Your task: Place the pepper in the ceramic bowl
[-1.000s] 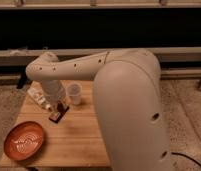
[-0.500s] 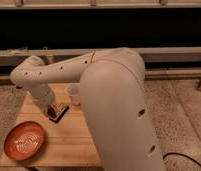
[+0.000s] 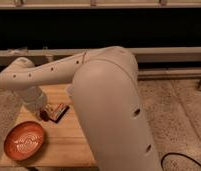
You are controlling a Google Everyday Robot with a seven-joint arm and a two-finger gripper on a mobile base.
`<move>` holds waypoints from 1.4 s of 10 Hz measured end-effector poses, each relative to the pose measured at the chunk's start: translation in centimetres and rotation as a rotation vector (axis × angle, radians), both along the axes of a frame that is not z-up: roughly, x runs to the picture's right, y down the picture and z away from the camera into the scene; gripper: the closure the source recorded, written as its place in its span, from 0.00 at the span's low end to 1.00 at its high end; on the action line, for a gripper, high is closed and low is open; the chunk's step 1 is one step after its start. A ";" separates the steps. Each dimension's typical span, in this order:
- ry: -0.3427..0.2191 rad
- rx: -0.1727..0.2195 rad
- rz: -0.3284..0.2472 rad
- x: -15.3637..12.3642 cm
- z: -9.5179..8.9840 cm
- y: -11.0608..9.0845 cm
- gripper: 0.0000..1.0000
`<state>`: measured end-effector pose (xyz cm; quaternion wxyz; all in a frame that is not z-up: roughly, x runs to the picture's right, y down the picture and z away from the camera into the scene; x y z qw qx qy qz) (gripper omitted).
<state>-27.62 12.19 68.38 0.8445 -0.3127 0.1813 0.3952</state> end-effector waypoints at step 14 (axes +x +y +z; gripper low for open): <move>0.007 -0.025 -0.032 -2.0 0.2 4.3 0.21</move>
